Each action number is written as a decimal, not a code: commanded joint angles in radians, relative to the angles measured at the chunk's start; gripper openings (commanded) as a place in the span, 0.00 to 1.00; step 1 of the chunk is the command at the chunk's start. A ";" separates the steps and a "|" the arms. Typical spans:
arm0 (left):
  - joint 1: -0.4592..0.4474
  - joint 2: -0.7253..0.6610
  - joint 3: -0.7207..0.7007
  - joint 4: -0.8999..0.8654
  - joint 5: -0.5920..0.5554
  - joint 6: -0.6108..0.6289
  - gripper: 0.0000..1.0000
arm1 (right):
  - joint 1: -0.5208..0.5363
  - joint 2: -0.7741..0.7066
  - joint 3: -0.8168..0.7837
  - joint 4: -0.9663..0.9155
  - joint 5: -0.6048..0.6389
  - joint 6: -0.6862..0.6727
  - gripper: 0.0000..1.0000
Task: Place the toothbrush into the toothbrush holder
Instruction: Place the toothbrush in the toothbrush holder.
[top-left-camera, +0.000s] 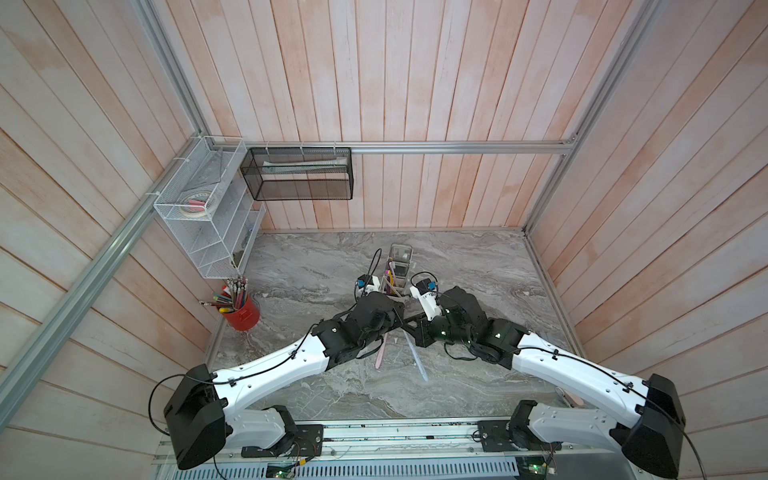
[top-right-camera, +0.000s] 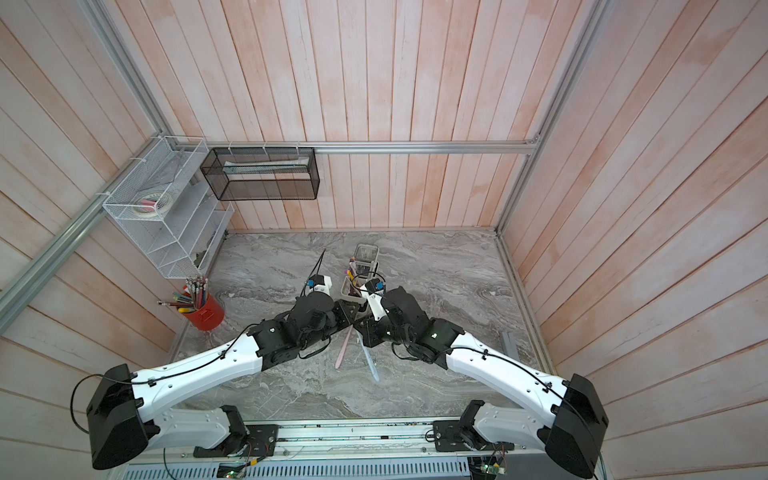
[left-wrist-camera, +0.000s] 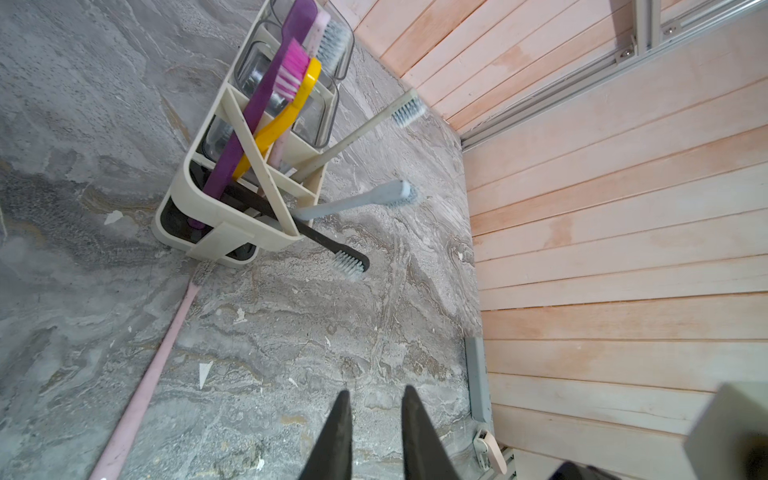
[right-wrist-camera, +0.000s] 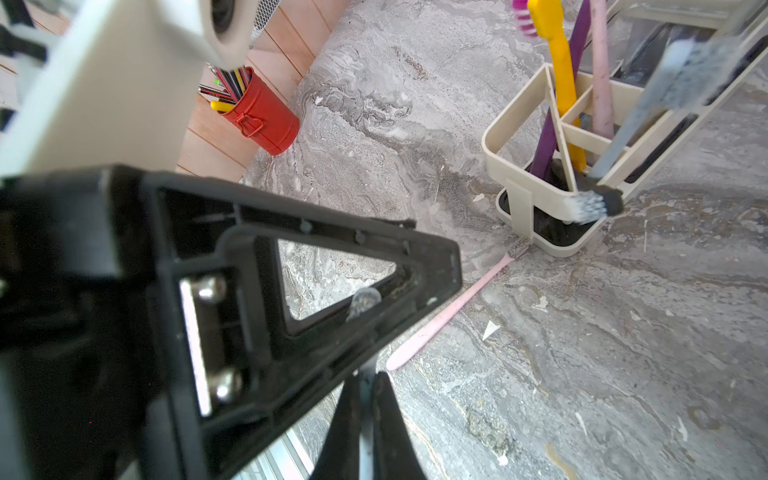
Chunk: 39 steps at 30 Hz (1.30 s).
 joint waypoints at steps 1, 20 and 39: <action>0.005 -0.015 -0.020 -0.007 0.011 0.015 0.21 | 0.005 -0.009 0.001 0.023 -0.018 0.004 0.00; 0.008 -0.015 -0.021 0.006 0.035 -0.008 0.22 | 0.005 -0.013 -0.014 0.030 -0.015 0.011 0.00; 0.008 -0.002 -0.009 0.000 0.035 -0.003 0.07 | 0.005 -0.019 -0.015 0.030 -0.022 0.013 0.01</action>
